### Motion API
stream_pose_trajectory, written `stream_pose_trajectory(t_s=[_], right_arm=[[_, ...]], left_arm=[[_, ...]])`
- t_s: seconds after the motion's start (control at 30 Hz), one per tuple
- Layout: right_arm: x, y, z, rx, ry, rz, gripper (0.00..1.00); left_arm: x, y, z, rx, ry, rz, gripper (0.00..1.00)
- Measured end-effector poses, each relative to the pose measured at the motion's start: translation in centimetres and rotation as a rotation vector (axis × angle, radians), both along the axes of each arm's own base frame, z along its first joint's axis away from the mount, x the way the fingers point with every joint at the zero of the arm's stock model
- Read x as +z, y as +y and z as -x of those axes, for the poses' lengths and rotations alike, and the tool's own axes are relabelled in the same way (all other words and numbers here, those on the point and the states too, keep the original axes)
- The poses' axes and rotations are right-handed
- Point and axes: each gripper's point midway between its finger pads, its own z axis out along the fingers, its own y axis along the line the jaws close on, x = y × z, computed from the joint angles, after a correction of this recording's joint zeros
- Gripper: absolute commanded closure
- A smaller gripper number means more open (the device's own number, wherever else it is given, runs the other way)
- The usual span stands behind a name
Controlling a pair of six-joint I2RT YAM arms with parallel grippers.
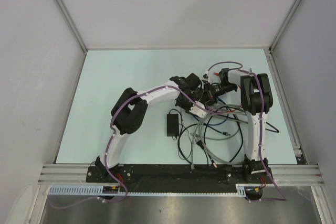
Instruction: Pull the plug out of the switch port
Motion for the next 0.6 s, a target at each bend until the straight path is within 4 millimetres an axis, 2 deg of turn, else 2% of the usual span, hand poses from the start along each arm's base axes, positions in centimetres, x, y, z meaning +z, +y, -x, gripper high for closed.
stream_pose_trajectory(t_s=[0.37,0.6], right_arm=[[-0.1,0.0,0.1,0.000,0.012,-0.003,0.90],[-0.1,0.1,0.2,0.002,0.016,-0.001,0.91]], left_arm=[[0.0,0.7,-0.1,0.030,0.039,0.045,1.00],[-0.1,2.8,-0.5,0.074,0.048,0.071,1.00]])
